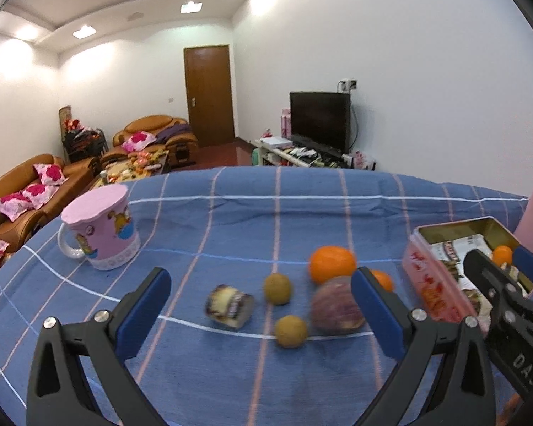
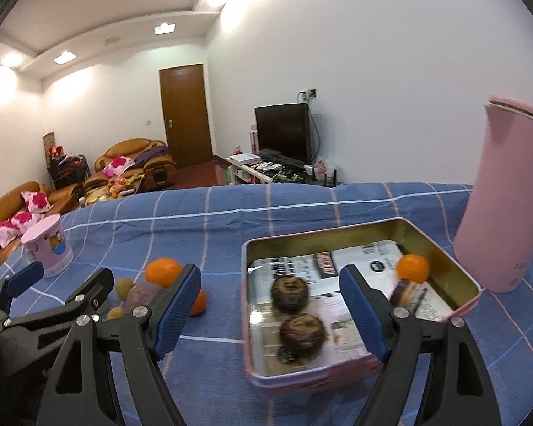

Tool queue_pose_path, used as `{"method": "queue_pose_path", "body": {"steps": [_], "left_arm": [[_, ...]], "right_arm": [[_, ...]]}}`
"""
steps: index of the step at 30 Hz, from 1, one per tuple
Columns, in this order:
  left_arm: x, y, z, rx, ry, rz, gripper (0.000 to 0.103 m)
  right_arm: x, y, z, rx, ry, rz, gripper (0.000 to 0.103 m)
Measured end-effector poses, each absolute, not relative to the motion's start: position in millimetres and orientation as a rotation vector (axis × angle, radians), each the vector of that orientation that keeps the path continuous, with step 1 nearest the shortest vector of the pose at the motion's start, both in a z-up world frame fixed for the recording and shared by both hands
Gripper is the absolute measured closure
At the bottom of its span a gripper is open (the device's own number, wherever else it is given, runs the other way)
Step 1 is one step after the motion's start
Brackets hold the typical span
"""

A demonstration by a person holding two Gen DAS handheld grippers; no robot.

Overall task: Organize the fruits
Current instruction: 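Withdraw both tools from the tin toward the remaining fruit, then grasp the cut cylinder piece with the left tool while the right tool grasps a small brown fruit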

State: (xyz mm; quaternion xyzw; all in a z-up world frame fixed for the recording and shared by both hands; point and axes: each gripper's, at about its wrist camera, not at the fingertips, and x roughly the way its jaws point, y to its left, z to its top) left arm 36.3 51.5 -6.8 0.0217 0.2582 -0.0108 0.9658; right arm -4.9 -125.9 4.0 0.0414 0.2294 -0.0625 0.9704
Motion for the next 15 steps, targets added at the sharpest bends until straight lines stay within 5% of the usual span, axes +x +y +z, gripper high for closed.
{"method": "queue_pose_path", "body": {"steps": [15], "left_arm": [[74.0,143.3,-15.1,0.016,0.636,0.195,0.000]], "right_arm": [[17.3,-62.0,-10.6,0.062,0.604,0.086,0.022]]}}
